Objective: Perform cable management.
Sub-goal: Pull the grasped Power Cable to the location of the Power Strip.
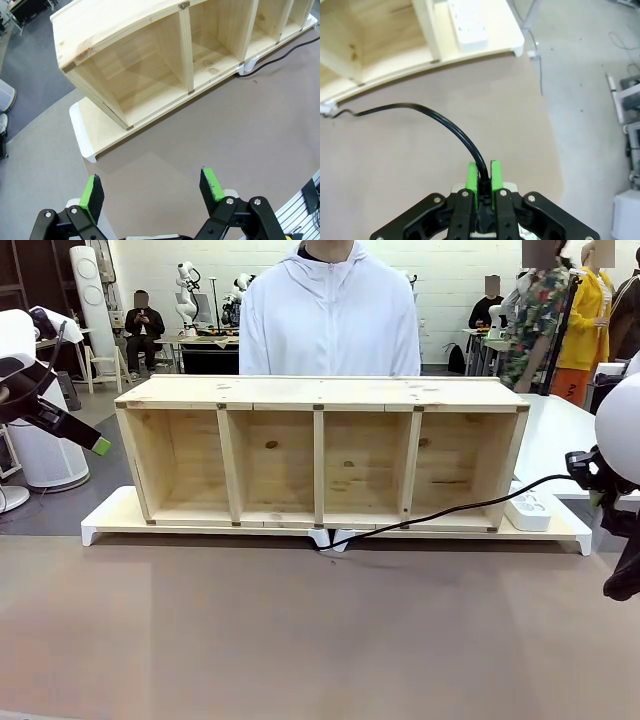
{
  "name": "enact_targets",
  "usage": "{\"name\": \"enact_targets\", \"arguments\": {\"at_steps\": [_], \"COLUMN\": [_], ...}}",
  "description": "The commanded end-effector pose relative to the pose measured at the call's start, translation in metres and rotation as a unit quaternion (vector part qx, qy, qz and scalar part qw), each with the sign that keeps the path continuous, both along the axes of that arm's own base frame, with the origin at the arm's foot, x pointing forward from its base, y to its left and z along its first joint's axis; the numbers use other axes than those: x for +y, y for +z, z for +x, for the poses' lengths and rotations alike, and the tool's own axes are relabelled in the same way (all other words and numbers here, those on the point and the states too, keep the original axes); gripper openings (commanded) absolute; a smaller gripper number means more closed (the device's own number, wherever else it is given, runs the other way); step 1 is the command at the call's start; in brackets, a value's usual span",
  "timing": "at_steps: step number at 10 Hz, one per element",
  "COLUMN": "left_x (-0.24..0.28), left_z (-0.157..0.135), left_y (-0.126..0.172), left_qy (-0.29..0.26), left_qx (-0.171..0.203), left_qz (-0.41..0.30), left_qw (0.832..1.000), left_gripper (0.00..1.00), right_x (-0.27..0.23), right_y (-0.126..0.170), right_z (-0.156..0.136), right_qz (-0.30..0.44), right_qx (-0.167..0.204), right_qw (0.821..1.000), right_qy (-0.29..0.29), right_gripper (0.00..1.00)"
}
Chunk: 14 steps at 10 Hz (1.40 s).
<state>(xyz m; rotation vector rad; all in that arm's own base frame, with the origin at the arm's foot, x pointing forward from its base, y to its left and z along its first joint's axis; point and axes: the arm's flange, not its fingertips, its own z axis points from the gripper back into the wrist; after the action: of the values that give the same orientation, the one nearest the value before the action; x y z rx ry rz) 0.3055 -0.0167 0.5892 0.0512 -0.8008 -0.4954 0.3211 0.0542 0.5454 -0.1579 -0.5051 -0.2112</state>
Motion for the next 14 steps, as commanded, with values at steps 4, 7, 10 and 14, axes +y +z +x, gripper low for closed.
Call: {"name": "enact_targets", "arguments": {"at_steps": [4, 7, 10, 14], "left_x": [0.001, 0.001, 0.001, 0.001], "left_z": [0.0, 0.0, 0.0, 0.0], "left_y": [0.0, 0.0, 0.0, 0.0], "left_qy": [0.001, 0.001, 0.001, 0.001], "left_qx": [0.001, 0.001, 0.001, 0.001], "left_qz": [-0.003, -0.003, -0.003, -0.003], "left_qw": [1.0, 1.0, 1.0, 1.0], "left_gripper": [1.0, 1.0, 1.0, 1.0], "right_x": [-0.038, -0.037, -0.032, -0.035], "right_y": [-0.033, -0.027, -0.029, -0.024], "right_z": [0.051, 0.098, 0.13, 0.116], "right_qz": [-0.018, -0.02, -0.027, -0.013], "right_qx": [-0.025, -0.059, -0.071, -0.062], "right_qw": [0.999, 0.998, 0.997, 0.998], "right_qy": [-0.04, -0.028, -0.008, 0.004], "right_gripper": [0.13, 0.13, 0.13, 0.13]}}
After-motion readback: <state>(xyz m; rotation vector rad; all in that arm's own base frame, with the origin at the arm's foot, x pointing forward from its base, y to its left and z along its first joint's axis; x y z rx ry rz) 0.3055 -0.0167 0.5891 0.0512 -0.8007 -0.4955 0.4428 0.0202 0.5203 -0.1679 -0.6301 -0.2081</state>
